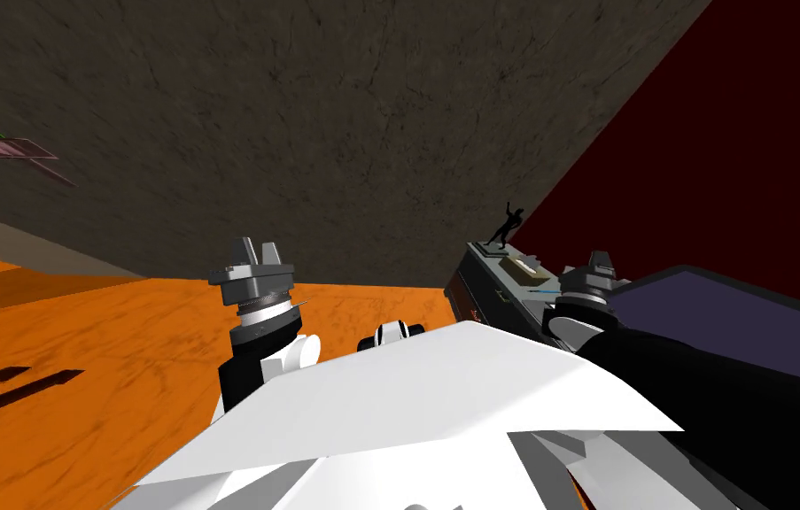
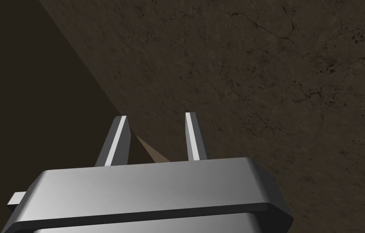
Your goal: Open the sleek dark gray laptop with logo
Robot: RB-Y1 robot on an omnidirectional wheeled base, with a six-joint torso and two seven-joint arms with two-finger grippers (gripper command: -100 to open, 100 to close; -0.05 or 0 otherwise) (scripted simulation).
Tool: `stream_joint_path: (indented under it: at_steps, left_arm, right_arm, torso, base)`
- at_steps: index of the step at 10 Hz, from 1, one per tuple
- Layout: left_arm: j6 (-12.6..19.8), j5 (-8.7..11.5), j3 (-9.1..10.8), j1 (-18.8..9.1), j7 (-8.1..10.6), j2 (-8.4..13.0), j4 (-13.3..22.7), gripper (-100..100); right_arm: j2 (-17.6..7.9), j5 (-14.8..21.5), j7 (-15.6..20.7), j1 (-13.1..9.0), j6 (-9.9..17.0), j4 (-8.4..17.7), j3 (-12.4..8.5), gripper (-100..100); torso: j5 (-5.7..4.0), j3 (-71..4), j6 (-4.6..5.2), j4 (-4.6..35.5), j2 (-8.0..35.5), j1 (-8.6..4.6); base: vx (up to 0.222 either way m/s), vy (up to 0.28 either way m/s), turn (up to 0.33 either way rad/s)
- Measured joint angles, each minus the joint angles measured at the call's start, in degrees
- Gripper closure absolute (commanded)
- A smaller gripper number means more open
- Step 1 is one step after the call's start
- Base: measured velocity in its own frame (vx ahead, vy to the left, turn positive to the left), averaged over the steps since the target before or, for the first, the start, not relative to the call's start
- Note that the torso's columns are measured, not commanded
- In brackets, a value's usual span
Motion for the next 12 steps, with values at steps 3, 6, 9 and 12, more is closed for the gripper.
stream_joint_path:
  at_steps: [3, 6, 9, 12]
  left_arm:
    - [0.0, 0.0, 0.01, 0.0, 0.0, 0.0, 0.0, 0]
    - [0.0, 0.0, 0.01, 0.0, 0.0, 0.0, 0.0, 0]
    - [0.0, 0.0, 0.02, 0.0, 0.0, 0.0, 0.0, 0]
    - [0.0, 0.0, 0.03, 0.0, 0.0, 0.0, 0.0, 0]
  right_arm:
    - [-3.4, 4.2, 2.7, 2.9, -0.2, -0.2, 2.2, -100]
    - [-6.6, 7.8, 4.7, 5.8, -0.8, -0.3, 3.8, -100]
    - [-9.2, 12.0, 5.2, 7.4, -1.3, 1.3, 6.1, -100]
    - [-11.4, 15.8, 6.5, 9.5, -1.9, 1.2, 7.8, -100]
  torso:
    - [0.01, 0.1, 0.02, 0.1, 0.2, -0.05]
    - [0.03, 0.0, -0.01, 0.0, -0.1, 0.06]
    - [0.0, 0.1, 0.01, 0.0, 0.1, -0.05]
    - [0.04, 0.0, 0.0, 0.0, 0.0, 0.1]
  base:
    - [-0.305, 0.012, 0.235]
    - [-0.294, -0.027, 0.152]
    - [-0.323, -0.118, 0.103]
    - [-0.335, -0.138, 0.068]
